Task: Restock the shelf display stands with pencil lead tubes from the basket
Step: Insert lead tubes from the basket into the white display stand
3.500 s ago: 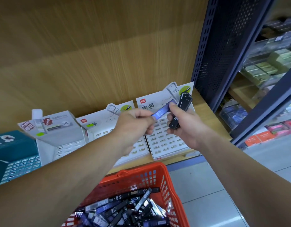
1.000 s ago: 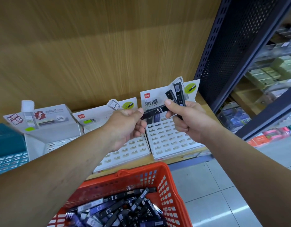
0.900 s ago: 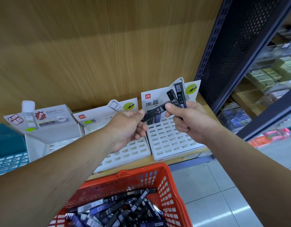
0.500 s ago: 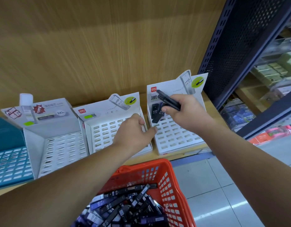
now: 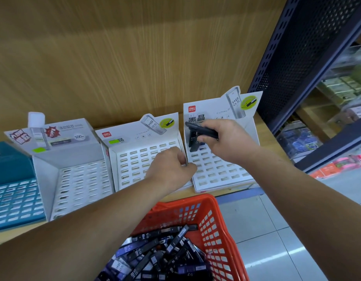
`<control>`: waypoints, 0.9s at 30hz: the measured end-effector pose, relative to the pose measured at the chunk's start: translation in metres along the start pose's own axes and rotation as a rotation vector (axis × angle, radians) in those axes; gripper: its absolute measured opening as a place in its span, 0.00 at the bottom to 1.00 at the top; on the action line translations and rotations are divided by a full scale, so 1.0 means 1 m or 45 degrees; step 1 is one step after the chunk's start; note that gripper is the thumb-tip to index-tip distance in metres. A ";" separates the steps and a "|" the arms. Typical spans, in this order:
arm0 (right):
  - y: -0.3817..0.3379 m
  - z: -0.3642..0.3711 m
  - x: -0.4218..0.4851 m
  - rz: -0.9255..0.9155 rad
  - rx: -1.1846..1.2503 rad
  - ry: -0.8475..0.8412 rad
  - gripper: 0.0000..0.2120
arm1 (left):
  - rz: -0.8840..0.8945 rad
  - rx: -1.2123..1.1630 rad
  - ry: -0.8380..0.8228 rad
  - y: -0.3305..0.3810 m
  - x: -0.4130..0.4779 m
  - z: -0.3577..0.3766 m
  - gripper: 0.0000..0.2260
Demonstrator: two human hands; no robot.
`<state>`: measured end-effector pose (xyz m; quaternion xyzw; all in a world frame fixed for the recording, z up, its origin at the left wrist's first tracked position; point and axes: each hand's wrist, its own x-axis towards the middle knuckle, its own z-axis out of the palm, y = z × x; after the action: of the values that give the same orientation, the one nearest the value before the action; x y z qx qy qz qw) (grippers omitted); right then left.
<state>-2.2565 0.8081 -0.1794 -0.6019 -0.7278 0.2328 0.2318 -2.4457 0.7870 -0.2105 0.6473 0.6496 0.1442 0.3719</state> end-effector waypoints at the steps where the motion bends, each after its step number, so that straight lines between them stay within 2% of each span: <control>1: -0.002 0.001 0.001 0.003 -0.009 0.006 0.06 | 0.002 -0.012 -0.002 -0.001 -0.001 0.000 0.07; 6: -0.018 0.018 0.004 -0.009 -0.171 -0.011 0.02 | 0.013 -0.019 -0.024 -0.006 -0.003 -0.003 0.08; 8: -0.017 0.024 0.002 0.043 -0.127 0.012 0.02 | 0.023 -0.022 -0.036 -0.007 -0.002 -0.004 0.08; 10: -0.014 0.024 -0.001 0.124 0.024 0.086 0.04 | 0.024 -0.005 -0.047 -0.007 0.000 -0.007 0.10; 13: -0.017 0.011 -0.007 0.280 0.452 0.180 0.08 | 0.025 0.012 -0.104 -0.004 0.000 -0.014 0.13; 15: -0.017 -0.005 -0.010 0.437 0.793 0.029 0.09 | 0.038 -0.097 -0.091 0.000 0.000 -0.022 0.09; 18: -0.012 -0.021 -0.014 0.614 1.193 -0.365 0.14 | 0.154 -0.346 0.056 0.013 0.000 -0.036 0.01; 20: -0.007 -0.022 -0.017 0.646 1.231 -0.463 0.17 | 0.207 -0.481 0.098 0.026 -0.001 -0.046 0.03; 23: -0.007 -0.020 -0.022 0.642 1.253 -0.513 0.19 | 0.179 -0.622 -0.033 0.043 -0.006 -0.056 0.04; 27: -0.015 -0.023 -0.025 0.593 1.222 -0.546 0.21 | 0.123 -0.693 -0.147 0.052 -0.004 -0.051 0.13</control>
<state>-2.2494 0.7822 -0.1539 -0.5132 -0.4196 0.6989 0.2686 -2.4427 0.8043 -0.1399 0.5610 0.5332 0.2937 0.5610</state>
